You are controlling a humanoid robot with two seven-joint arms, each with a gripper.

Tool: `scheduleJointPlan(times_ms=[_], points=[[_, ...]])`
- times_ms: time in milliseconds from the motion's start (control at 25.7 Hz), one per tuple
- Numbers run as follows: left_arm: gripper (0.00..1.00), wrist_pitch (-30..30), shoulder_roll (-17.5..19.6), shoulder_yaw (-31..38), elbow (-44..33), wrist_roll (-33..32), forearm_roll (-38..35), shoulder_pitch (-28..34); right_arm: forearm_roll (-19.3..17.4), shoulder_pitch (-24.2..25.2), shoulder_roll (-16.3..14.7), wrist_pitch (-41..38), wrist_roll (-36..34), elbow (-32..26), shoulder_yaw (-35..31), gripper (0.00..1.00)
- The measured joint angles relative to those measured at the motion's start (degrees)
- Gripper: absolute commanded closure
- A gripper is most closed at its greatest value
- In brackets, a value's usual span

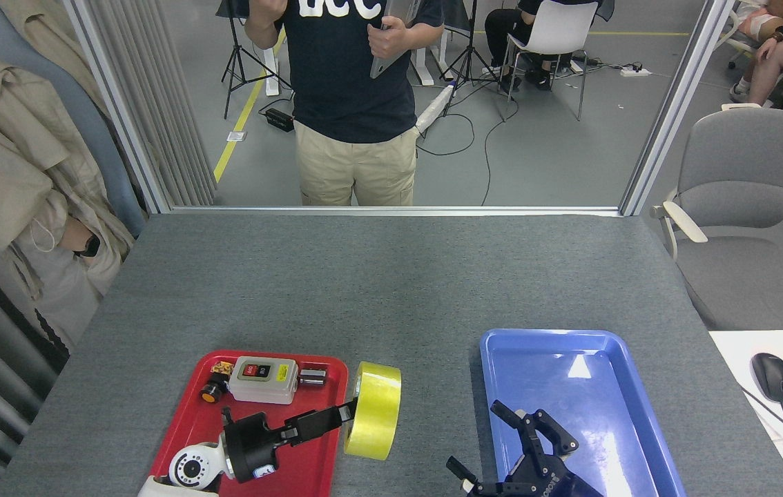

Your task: Place and move tape with both arms

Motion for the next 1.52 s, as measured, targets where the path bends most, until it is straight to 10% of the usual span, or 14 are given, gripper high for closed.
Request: scheduleJointPlan(times_ms=[311,583,817,1050,1517], points=[[1.00,0.0,-0.7,-0.9,-0.1,-1.9,0.3,0.0,2.7,-0.5,2.7,-0.4,-0.2,0.0,6.3,0.05],[1.00,0.0,-1.4,-0.9,-0.6,-2.0,0.2,0.4,3.3,-0.7,4.2,-0.4,0.1,0.4,8.8,0.65],[1.00,0.0,-1.5,-0.9,-1.4,-2.0,0.3,1.2,3.4,-0.7,4.4,-0.4,0.4,1.2,9.1,0.96],[0.00,-0.1,-1.7,0.3,-2.3,-1.9,0.9,1.4,3.4,-0.8,4.4,-0.6,-0.3,1.9,9.0,1.00],[0.01,0.0,0.8,3.0,-1.8,14.8,8.2,2.7,1.7,-1.7,3.7,11.4,0.0,2.3,8.2,1.00]])
